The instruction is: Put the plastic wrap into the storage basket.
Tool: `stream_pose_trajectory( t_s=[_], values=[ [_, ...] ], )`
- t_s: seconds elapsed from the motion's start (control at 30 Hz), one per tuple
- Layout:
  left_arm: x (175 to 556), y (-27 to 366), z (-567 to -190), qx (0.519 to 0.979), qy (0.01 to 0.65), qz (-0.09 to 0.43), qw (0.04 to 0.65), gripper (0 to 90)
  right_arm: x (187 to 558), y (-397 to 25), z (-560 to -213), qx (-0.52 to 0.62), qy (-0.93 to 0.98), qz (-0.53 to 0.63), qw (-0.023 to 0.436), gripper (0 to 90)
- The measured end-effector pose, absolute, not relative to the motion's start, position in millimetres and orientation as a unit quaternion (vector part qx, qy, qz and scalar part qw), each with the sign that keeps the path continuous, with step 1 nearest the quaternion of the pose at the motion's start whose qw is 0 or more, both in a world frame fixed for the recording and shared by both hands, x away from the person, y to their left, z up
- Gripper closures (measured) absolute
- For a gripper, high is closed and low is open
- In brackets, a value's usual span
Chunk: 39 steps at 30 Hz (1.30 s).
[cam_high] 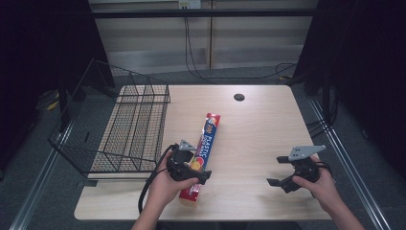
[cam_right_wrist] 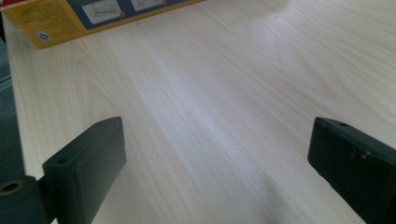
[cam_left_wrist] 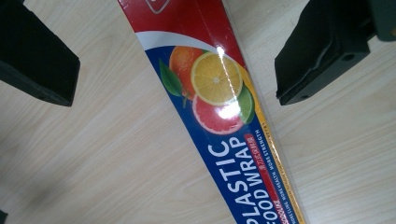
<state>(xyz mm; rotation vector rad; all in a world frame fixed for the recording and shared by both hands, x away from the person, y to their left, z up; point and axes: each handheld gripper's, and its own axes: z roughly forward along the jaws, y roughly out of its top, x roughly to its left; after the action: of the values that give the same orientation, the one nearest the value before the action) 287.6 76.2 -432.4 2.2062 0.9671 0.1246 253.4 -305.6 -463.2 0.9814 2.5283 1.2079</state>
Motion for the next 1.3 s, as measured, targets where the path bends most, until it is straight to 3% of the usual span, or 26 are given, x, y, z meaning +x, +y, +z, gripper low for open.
stream_pose_trajectory(
  t_s=[0.73,1.3],
  values=[
    [291.9,70.6,-433.1,0.858,0.379,0.042,0.343,0.6,253.5,-307.2,-457.5,0.352,0.834,0.407,0.12,3.9],
    [320.6,51.7,-433.0,0.864,0.394,0.034,0.312,2.7,258.0,-308.3,-458.0,0.353,0.831,0.412,0.122,3.9]
  ],
)
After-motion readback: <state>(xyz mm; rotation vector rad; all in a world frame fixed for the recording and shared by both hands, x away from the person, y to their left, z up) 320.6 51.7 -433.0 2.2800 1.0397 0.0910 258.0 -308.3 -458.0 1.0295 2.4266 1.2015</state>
